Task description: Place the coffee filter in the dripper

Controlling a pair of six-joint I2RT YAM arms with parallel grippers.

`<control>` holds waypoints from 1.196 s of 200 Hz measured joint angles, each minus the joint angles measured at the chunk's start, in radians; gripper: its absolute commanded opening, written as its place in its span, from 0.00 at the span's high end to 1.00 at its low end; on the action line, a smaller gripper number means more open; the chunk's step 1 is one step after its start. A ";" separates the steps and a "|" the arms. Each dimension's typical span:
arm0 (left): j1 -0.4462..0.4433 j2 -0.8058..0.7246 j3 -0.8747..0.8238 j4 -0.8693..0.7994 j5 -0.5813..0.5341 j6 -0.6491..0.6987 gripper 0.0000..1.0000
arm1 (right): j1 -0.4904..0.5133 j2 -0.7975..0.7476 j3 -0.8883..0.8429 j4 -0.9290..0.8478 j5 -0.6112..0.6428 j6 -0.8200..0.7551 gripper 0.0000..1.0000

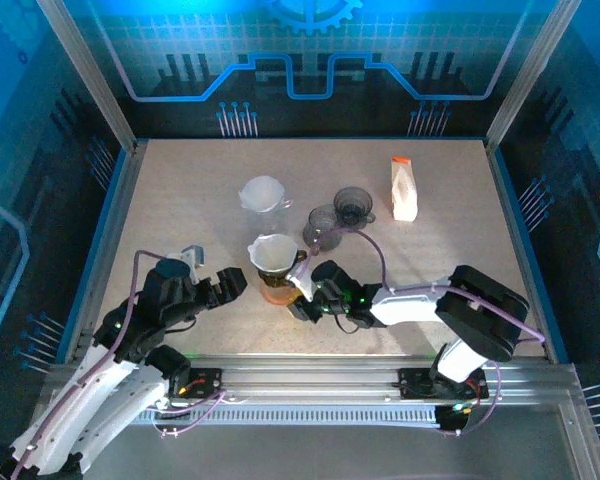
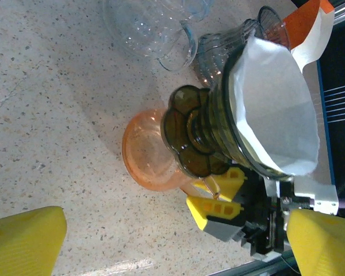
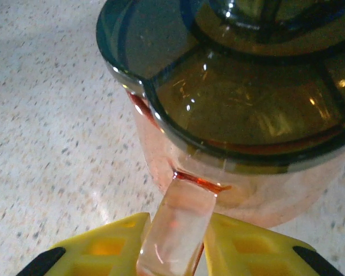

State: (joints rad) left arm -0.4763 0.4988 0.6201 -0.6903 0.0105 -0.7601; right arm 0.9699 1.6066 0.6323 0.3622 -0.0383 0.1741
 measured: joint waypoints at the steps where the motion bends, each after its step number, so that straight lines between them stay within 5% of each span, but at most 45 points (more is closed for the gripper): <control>1: 0.000 -0.001 0.000 0.000 0.000 0.000 0.01 | -0.001 0.004 0.004 0.001 -0.002 0.000 0.70; 130: 0.003 -0.035 0.013 -0.039 -0.023 0.000 0.01 | -0.034 0.249 0.277 0.030 -0.024 -0.037 0.63; 239: 0.003 -0.035 0.013 -0.039 -0.024 0.000 0.01 | -0.034 0.154 0.121 0.057 -0.042 0.002 0.45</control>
State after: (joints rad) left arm -0.4728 0.4633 0.6327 -0.7288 -0.0132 -0.7601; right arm 0.9356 1.7611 0.7536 0.4194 -0.0807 0.1761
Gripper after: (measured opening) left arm 0.989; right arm 0.545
